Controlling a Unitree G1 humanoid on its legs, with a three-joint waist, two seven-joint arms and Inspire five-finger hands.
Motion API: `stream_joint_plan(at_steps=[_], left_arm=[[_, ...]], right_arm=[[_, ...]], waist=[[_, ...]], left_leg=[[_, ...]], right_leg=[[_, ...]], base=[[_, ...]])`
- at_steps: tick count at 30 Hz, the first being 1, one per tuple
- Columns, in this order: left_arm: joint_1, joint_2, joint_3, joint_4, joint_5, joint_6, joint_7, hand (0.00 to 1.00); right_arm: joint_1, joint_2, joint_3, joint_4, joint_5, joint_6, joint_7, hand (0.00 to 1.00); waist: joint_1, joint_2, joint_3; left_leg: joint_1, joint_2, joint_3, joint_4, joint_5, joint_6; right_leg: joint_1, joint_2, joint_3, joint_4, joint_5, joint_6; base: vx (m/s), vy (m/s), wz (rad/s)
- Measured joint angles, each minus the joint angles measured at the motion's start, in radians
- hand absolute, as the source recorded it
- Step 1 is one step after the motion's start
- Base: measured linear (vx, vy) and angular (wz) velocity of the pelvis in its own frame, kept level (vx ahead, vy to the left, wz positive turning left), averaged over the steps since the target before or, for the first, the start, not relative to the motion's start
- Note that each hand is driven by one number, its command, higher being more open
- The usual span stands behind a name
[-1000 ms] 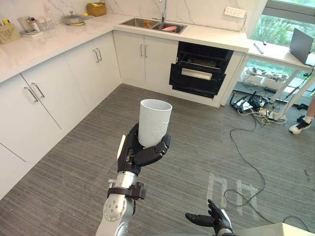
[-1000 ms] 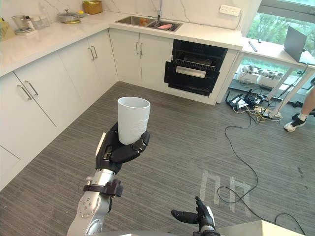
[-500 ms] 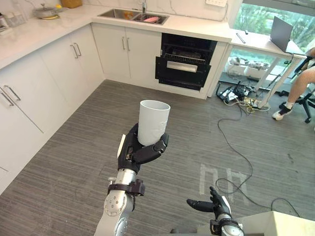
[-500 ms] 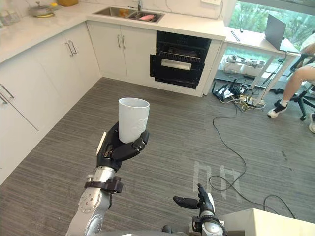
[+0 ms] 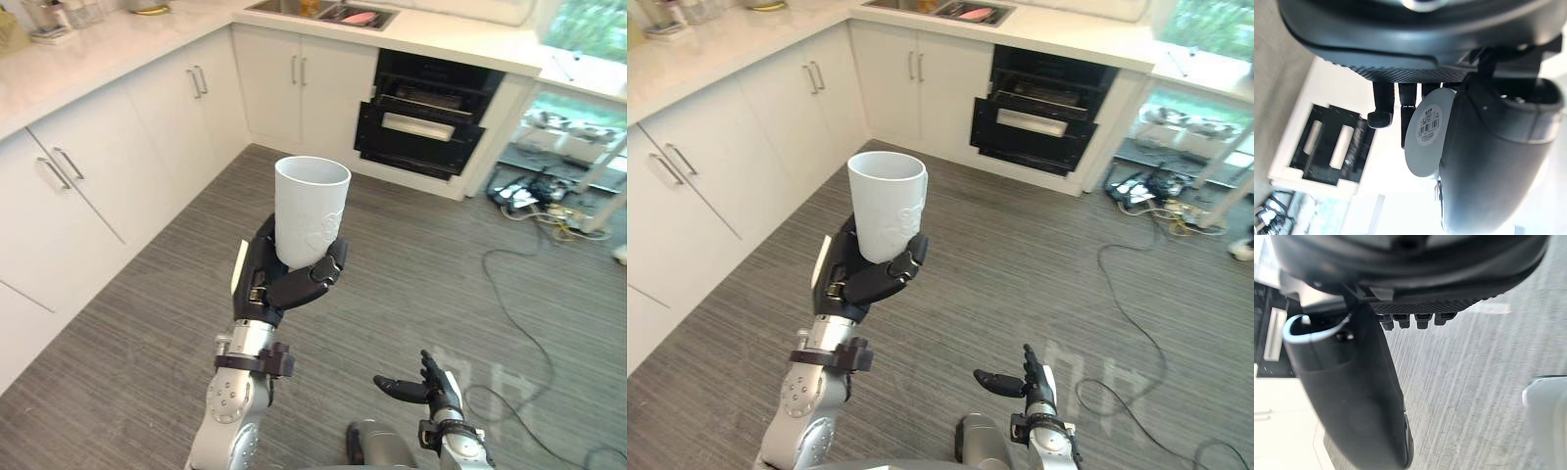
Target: Walk over to the sink, pick up the cup, carry it to the dishwasher, place the cup inside the dishwasher, then close the dishwasher door
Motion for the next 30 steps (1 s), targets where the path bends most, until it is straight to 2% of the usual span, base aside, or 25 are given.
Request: stream_joint_plan(at_steps=[1, 2, 3, 4, 5, 6, 8, 9, 11, 12, 13, 14, 15, 17, 19, 20, 21, 23, 25, 26, 27, 28, 30], left_arm=[[0.0, -0.006, -0.001, 0.005, 0.0, 0.007, 0.0, 0.0], [0.001, -0.015, -0.005, 0.013, -0.001, 0.016, 0.0, 0.0], [0.003, -0.016, -0.008, 0.014, -0.001, 0.016, -0.001, 0.0], [0.009, -0.021, -0.008, 0.013, -0.001, 0.014, -0.007, 0.0], [0.009, -0.024, -0.004, 0.013, -0.002, 0.013, -0.012, 0.0], [0.009, -0.024, -0.002, 0.013, -0.003, 0.013, -0.014, 0.0], [0.01, -0.025, 0.009, 0.012, -0.005, 0.013, -0.024, 0.0], [0.01, -0.025, 0.015, 0.012, -0.005, 0.014, -0.025, 0.0], [0.01, -0.026, 0.033, 0.013, -0.006, 0.014, -0.029, 0.0], [0.01, -0.026, 0.037, 0.014, -0.006, 0.013, -0.029, 0.0], [0.01, -0.025, 0.037, 0.021, -0.005, 0.008, -0.028, 0.0], [0.007, -0.017, 0.048, 0.028, -0.005, 0.012, -0.025, 0.0], [0.002, -0.02, 0.053, 0.028, -0.005, 0.012, -0.023, 0.0], [0.002, -0.012, 0.063, 0.028, -0.006, 0.018, -0.017, 0.0], [0.006, 0.007, 0.056, 0.028, -0.004, 0.03, -0.016, 0.0], [0.005, 0.026, 0.043, 0.026, -0.001, 0.03, -0.017, 0.0], [0.005, 0.045, 0.033, 0.023, 0.0, 0.03, -0.017, 0.0], [0.006, 0.051, 0.03, 0.021, 0.001, 0.031, -0.018, 0.0], [0.006, 0.051, 0.029, 0.009, 0.001, 0.031, -0.018, 0.0], [0.006, 0.051, 0.021, -0.022, 0.001, 0.029, -0.018, 0.0], [0.006, 0.051, 0.019, -0.029, 0.0, 0.025, -0.019, 0.0], [0.0, 0.05, 0.012, -0.043, 0.0, 0.022, -0.019, 0.0], [-0.006, 0.049, 0.007, -0.042, 0.0, 0.02, -0.018, 0.0]], right_arm=[[0.003, 0.0, 0.005, -0.008, 0.0, 0.0, 0.0, 1.0], [0.026, 0.0, 0.014, -0.04, 0.0, 0.0, 0.0, 1.0], [0.041, 0.0, 0.02, -0.062, 0.0, -0.001, -0.002, 1.0], [0.059, 0.0, 0.034, -0.097, 0.0, -0.005, -0.007, 1.0], [0.062, -0.002, 0.033, -0.122, 0.001, -0.012, -0.011, 1.0], [0.06, -0.002, 0.033, -0.129, 0.001, -0.018, -0.014, 1.0], [0.046, 0.001, 0.03, -0.14, 0.001, -0.023, -0.022, 1.0], [0.044, 0.001, 0.03, -0.14, 0.001, -0.023, -0.022, 1.0], [0.043, -0.002, 0.028, -0.131, 0.001, -0.023, -0.022, 1.0], [0.042, -0.015, 0.024, -0.107, 0.001, -0.023, -0.023, 1.0], [0.034, -0.027, 0.023, -0.072, 0.002, -0.024, -0.024, 1.0], [0.014, -0.02, 0.03, -0.024, 0.002, -0.016, -0.023, 1.0], [0.014, -0.02, 0.031, -0.023, 0.001, -0.016, -0.023, 1.0], [0.008, -0.014, 0.031, -0.018, 0.0, -0.011, -0.018, 1.0], [0.01, -0.009, 0.03, -0.018, 0.0, -0.01, -0.016, 1.0], [0.01, -0.006, 0.03, -0.019, -0.001, -0.01, -0.016, 1.0], [0.011, 0.008, 0.029, -0.023, -0.002, -0.01, -0.015, 1.0], [0.014, 0.035, 0.03, -0.033, -0.011, -0.01, -0.008, 1.0], [0.021, 0.057, 0.03, -0.047, -0.023, -0.01, -0.003, 1.0], [0.034, 0.078, 0.031, -0.075, -0.026, -0.01, 0.002, 1.0], [0.034, 0.082, 0.032, -0.077, -0.028, -0.01, 0.002, 1.0], [0.033, 0.087, 0.03, -0.084, -0.028, -0.01, 0.002, 1.0], [0.037, 0.085, 0.028, -0.086, -0.028, -0.01, 0.002, 1.0]], waist=[[-0.001, 0.0, 0.001], [0.0, 0.001, 0.005], [0.004, -0.001, 0.008], [0.021, -0.003, 0.009], [0.035, 0.002, 0.007], [0.039, 0.004, 0.007], [0.065, 0.004, 0.008], [0.067, 0.003, 0.009], [0.064, 0.001, 0.012], [0.059, 0.006, 0.01], [0.058, 0.012, 0.01], [0.054, -0.019, 0.01], [0.051, -0.023, 0.01], [0.066, -0.027, 0.013], [0.07, -0.036, 0.018], [0.068, -0.04, 0.02], [0.063, -0.051, 0.025], [0.055, -0.054, 0.026], [0.051, -0.057, 0.025], [0.039, -0.058, 0.024], [0.034, -0.058, 0.024], [0.025, -0.061, 0.027], [0.018, -0.058, 0.024]], left_leg=[[-0.013, 0.009, 0.001, 0.053, 0.013, -0.015], [-0.07, 0.027, 0.002, 0.257, 0.058, -0.036], [-0.113, 0.044, 0.005, 0.378, 0.097, -0.037], [-0.185, 0.087, 0.037, 0.561, 0.104, -0.032], [-0.249, 0.135, 0.068, 0.678, 0.092, -0.024], [-0.281, 0.153, 0.074, 0.708, 0.084, -0.024], [-0.38, 0.205, 0.114, 0.674, 0.053, -0.021], [-0.399, 0.207, 0.119, 0.631, 0.047, -0.022], [-0.432, 0.176, 0.124, 0.404, 0.051, -0.024], [-0.431, 0.149, 0.114, 0.223, 0.1, -0.029], [-0.411, 0.131, 0.116, 0.162, 0.232, -0.033], [-0.404, 0.078, 0.131, 0.164, 0.208, -0.012], [-0.423, 0.066, 0.132, 0.187, 0.194, 0.006], [-0.454, 0.053, 0.154, 0.267, 0.119, 0.036], [-0.407, 0.022, 0.175, 0.265, 0.083, 0.059], [-0.361, -0.001, 0.183, 0.236, 0.075, 0.073], [-0.294, -0.023, 0.186, 0.184, 0.071, 0.079], [-0.199, -0.035, 0.186, 0.107, 0.066, 0.084], [-0.141, -0.033, 0.184, 0.062, 0.051, 0.091], [-0.094, -0.017, 0.178, 0.039, 0.029, 0.078], [-0.084, -0.011, 0.175, 0.038, 0.018, 0.073], [-0.033, 0.002, 0.17, 0.031, -0.012, 0.058], [0.007, 0.013, 0.165, 0.009, -0.026, 0.029]], right_leg=[[0.032, 0.004, -0.009, -0.022, -0.002, -0.003], [0.119, 0.013, -0.029, -0.082, -0.003, -0.007], [0.165, 0.015, -0.031, -0.114, -0.006, -0.012], [0.242, 0.026, -0.031, -0.164, -0.011, -0.021], [0.301, 0.033, -0.028, -0.208, -0.017, -0.03], [0.325, 0.033, -0.026, -0.225, -0.017, -0.03], [0.385, 0.021, 0.003, -0.282, -0.019, -0.028], [0.398, 0.014, 0.005, -0.296, -0.021, -0.025], [0.43, -0.031, 0.003, -0.315, -0.045, 0.013], [0.444, -0.056, 0.0, -0.315, -0.07, 0.046], [0.456, -0.065, 0.004, -0.314, -0.094, 0.08], [0.47, -0.115, 0.024, -0.33, -0.1, 0.077], [0.47, -0.127, 0.034, -0.339, -0.099, 0.08], [0.468, -0.157, 0.065, -0.334, -0.091, 0.093], [0.444, -0.185, 0.094, -0.216, -0.08, 0.113], [0.377, -0.199, 0.126, -0.032, -0.052, 0.139], [0.292, -0.205, 0.162, 0.175, -0.016, 0.142], [0.176, -0.181, 0.173, 0.398, -0.027, 0.125], [0.101, -0.151, 0.147, 0.452, -0.043, 0.1], [0.014, -0.104, 0.097, 0.416, -0.069, 0.081], [-0.012, -0.091, 0.076, 0.385, -0.074, 0.073], [-0.065, -0.062, 0.018, 0.266, -0.076, 0.062], [-0.093, -0.032, -0.01, 0.129, -0.065, 0.055]], base=[[0.47, -0.158, 0.55], [0.36, -0.148, 0.46], [0.52, -0.199, 0.33], [0.48, -0.159, 0.03], [0.36, -0.086, -0.07], [0.31, -0.022, -0.17], [0.26, 0.075, -0.27], [0.25, 0.175, -0.16], [0.29, 0.271, 0.07], [0.28, 0.28, 0.12], [0.4, 0.386, 0.19], [0.36, 0.334, 0.19], [0.39, 0.34, 0.21], [0.35, 0.311, -0.07], [0.38, 0.307, -0.12], [0.46, 0.276, 0.03], [0.45, 0.246, 0.04], [0.33, 0.13, -0.01], [0.28, 0.033, -0.04], [0.28, -0.023, 0.04], [0.39, -0.076, 0.09], [0.36, -0.075, 0.05], [0.41, -0.084, 0.08]])
